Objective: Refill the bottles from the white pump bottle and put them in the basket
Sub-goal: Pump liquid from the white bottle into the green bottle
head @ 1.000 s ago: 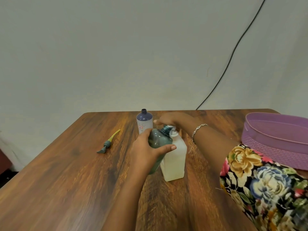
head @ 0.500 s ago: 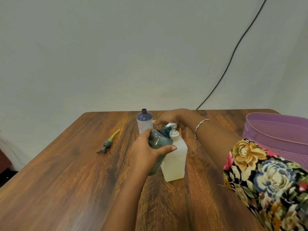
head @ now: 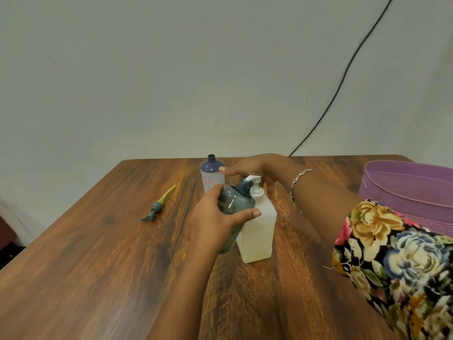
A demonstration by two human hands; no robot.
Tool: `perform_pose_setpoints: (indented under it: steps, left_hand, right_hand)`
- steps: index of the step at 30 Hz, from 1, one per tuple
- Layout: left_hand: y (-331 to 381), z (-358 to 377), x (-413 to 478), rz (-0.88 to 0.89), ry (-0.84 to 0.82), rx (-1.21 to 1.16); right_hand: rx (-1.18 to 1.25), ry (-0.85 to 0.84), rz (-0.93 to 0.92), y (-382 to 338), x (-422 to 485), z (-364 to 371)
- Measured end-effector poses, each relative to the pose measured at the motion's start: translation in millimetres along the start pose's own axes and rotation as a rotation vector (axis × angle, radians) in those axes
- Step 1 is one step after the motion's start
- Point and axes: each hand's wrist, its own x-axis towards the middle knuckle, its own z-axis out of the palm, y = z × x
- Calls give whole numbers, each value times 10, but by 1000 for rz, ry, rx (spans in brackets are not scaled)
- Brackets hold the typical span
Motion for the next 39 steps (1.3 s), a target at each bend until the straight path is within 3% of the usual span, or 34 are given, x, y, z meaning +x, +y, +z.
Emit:
perform_pose_setpoints:
  steps: [7, 13, 19, 23, 31, 39]
  left_hand:
    - [22, -16, 19, 26, 6, 9]
    - [-1, -21, 17, 25, 16, 49]
    - [-24, -2, 0, -4, 0, 15]
    - [-17, -14, 1, -2, 11, 13]
    - [4, 9, 10, 25, 15, 101]
    - [36, -5, 11, 23, 16, 53]
  right_hand:
    - [-32, 70, -20, 23, 83, -3]
    - [-282, 193, -17, 22, 143, 65]
    - [-27, 83, 1, -10, 22, -12]
    - [-29, 77, -37, -18, 13, -8]
    - [-306, 305, -48, 70, 197, 70]
    - [-12, 101, -78, 20, -51, -25]
